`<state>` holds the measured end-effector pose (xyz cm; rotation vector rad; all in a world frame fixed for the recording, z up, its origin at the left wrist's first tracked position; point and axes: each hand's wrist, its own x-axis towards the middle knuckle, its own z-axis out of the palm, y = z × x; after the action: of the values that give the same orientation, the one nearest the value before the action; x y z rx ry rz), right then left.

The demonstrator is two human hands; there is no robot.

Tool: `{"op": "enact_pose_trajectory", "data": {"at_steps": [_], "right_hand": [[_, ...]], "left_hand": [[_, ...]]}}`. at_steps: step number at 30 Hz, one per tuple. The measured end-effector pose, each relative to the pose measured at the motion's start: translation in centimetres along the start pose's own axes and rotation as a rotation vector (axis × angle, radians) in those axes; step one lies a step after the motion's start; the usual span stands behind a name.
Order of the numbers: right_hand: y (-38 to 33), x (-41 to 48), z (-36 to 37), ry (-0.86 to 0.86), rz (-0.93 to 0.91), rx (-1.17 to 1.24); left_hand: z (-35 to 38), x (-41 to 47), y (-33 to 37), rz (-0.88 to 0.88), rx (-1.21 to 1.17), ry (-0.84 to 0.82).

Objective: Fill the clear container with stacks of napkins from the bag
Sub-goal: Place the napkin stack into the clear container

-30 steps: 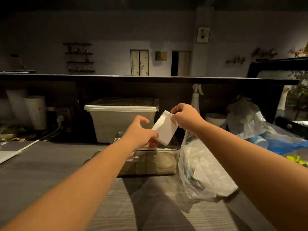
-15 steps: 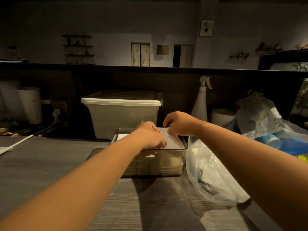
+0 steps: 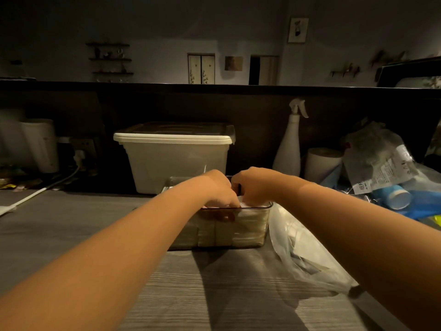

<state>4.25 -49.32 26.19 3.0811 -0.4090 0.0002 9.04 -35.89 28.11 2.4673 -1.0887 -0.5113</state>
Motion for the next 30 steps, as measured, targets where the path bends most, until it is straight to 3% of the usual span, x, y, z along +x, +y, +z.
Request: {"op": "enact_pose_trajectory", "data": {"at_steps": [6, 10, 12, 15, 18, 25, 30], "right_hand": [[-0.2, -0.1, 0.2, 0.023, 0.022, 0.003], [-0.5, -1.0, -1.3, 0.042, -0.011, -0.07], [-0.8, -1.4, -2.5, -0.041, -0.058, -0.143], [-1.0, -1.9, -3.6, -0.295, -0.087, -0.137], [-0.9, -1.4, -3.2, -0.373, -0.108, -0.109], [-0.9, -0.6, -2.3, -0.349, -0.103, -0.084], [-0.9, -2.2, -3.8, -0.162, -0.065, -0.035]], "left_hand": [[-1.5, -0.4, 0.0, -0.127, -0.172, -0.01], [-1.4, -0.2, -0.4, -0.092, -0.142, 0.038], [-1.1, 0.1, -0.7, -0.024, -0.058, 0.062], [-0.8, 0.4, -1.2, 0.03, -0.052, 0.1], [-0.6, 0.5, -1.3, 0.031, -0.081, 0.093], [-0.1, 1.0, -0.8, 0.022, -0.068, 0.125], [0.0, 0.0, 0.3, 0.0, -0.12, 0.131]]}}
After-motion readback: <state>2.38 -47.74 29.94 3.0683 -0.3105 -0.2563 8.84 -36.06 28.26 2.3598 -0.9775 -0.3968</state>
